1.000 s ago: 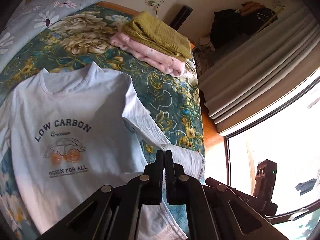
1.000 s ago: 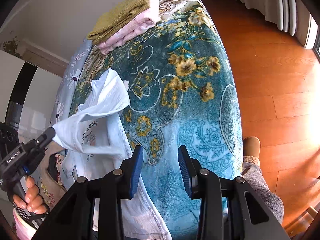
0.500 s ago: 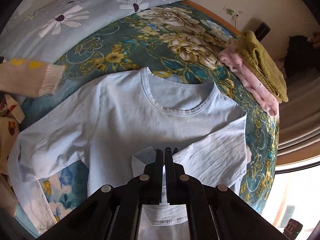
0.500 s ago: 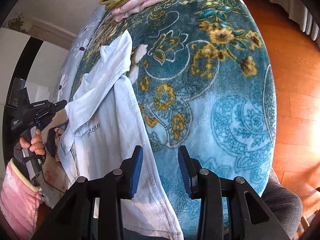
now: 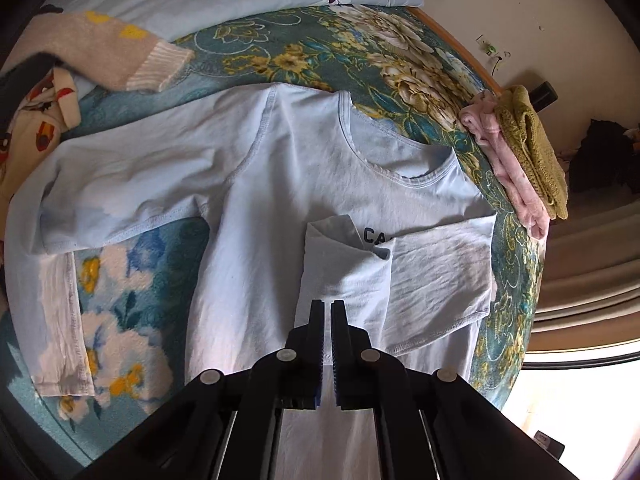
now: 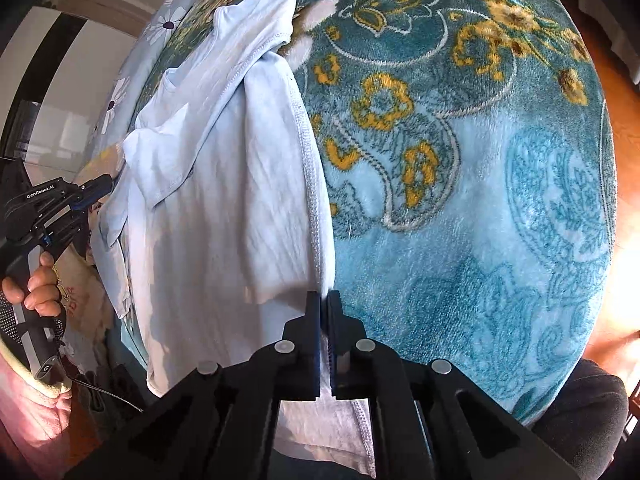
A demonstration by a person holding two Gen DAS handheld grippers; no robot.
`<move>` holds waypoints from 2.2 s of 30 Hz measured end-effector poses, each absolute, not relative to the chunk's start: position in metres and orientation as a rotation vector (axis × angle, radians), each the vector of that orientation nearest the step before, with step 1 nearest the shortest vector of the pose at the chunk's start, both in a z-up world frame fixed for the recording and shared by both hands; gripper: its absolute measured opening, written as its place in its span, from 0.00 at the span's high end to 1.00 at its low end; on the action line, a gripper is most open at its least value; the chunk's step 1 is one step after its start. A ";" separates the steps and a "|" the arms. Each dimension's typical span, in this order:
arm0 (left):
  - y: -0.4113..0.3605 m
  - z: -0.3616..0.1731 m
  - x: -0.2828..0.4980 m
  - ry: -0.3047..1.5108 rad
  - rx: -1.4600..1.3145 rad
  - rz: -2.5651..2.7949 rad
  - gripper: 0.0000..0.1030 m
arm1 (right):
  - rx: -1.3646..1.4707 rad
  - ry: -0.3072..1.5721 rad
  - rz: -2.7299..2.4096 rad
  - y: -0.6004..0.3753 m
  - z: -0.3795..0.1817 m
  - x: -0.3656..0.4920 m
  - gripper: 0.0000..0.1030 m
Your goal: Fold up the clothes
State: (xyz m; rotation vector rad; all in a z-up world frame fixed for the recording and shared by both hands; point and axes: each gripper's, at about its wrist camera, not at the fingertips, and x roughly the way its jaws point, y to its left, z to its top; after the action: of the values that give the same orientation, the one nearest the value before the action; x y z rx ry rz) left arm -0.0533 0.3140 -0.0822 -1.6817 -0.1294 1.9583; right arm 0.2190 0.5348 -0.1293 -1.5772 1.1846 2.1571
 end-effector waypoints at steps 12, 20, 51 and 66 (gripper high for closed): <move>0.308 -0.091 -0.062 -0.249 -1.721 1.951 0.80 | -1.550 1.211 2.107 0.552 -0.129 0.239 0.98; 0.334 -0.110 -0.072 -0.237 -1.741 1.966 0.51 | -1.387 1.495 2.091 0.568 -0.130 0.257 0.97; 0.400 -0.107 -0.016 -0.125 -1.652 1.781 0.51 | -1.357 1.538 2.073 0.582 -0.140 0.250 0.97; 0.386 -0.080 -0.037 -0.448 -1.523 1.878 0.96 | -1.363 1.468 2.133 0.590 -0.127 0.231 0.97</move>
State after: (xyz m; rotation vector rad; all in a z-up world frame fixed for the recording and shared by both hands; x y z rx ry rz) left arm -0.0371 0.3864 -0.0797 -1.5230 -0.4478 1.8777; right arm 0.2314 0.5896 -0.1265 -1.3634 1.4679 2.1327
